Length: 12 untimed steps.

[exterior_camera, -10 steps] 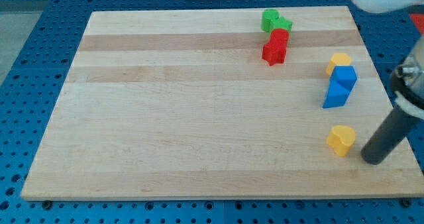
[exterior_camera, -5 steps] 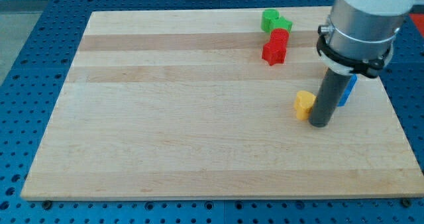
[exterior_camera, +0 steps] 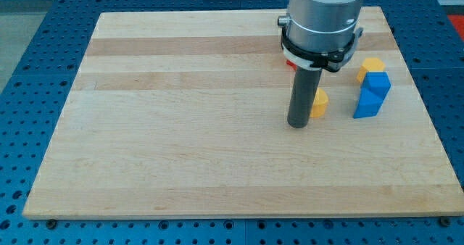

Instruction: Push the yellow heart closer to the blue triangle

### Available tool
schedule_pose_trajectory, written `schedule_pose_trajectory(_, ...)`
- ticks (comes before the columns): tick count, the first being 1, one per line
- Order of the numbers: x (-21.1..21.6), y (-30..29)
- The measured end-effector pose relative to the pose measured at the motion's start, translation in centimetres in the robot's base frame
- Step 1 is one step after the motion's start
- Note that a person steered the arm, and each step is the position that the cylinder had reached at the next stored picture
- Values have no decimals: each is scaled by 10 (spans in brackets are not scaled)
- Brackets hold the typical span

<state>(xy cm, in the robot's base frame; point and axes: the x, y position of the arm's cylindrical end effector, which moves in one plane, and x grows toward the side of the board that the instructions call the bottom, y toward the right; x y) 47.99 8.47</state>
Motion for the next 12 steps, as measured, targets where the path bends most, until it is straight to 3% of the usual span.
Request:
schedule_pose_trajectory(5,-47,39)
schedule_pose_trajectory(12,-52,63)
